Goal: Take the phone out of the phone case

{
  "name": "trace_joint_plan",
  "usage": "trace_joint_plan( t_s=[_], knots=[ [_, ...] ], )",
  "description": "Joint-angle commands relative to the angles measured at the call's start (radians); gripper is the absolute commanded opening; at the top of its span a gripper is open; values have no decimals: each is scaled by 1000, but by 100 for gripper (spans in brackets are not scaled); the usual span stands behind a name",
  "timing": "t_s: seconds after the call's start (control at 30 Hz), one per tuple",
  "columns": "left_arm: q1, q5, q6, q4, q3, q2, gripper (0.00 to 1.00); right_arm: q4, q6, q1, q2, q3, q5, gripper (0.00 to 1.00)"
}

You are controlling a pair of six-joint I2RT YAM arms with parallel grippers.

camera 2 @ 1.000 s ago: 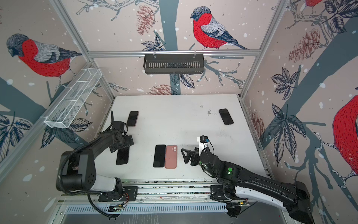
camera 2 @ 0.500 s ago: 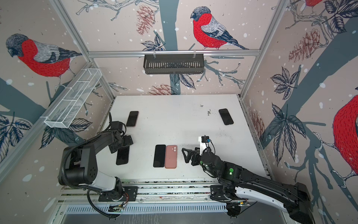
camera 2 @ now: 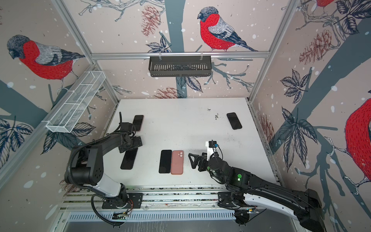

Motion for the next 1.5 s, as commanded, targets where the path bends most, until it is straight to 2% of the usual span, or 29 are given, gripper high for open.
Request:
trace_joint_plan(
  t_s=[0.0, 0.23, 0.63, 0.77, 0.83, 0.93, 1.07, 1.23, 1.37, 1.47],
  knots=[
    [-13, 166, 10, -111, -20, 27, 97, 8, 6, -1, -3, 1, 14, 99],
    [-62, 195, 14, -110, -17, 46, 97, 0, 6, -8, -10, -1, 14, 99],
    [-178, -210, -136, -237, 4, -25, 97, 8, 6, -14, -38, -15, 6, 99],
    [-216, -288, -197, -279, 14, -22, 98, 24, 2, -18, -36, -17, -9, 99],
    [-215, -282, -236, -280, 5, -48, 98, 25, -1, -20, -37, -15, -12, 99],
    [-194, -216, -293, -244, -33, -140, 98, 27, -7, -21, -42, -12, -18, 99],
    [-130, -57, -356, -169, -131, -366, 98, 26, -8, -22, -52, -18, -19, 99],
    [-127, -73, -418, -174, -195, -641, 98, 49, -3, -24, -56, -31, -26, 99],
    [-127, -40, -483, -168, -257, -777, 98, 63, 0, -27, -51, -37, -32, 99],
    [-126, -84, -599, -193, -302, -845, 97, 72, 2, -27, -45, -41, -36, 99]
  ],
)
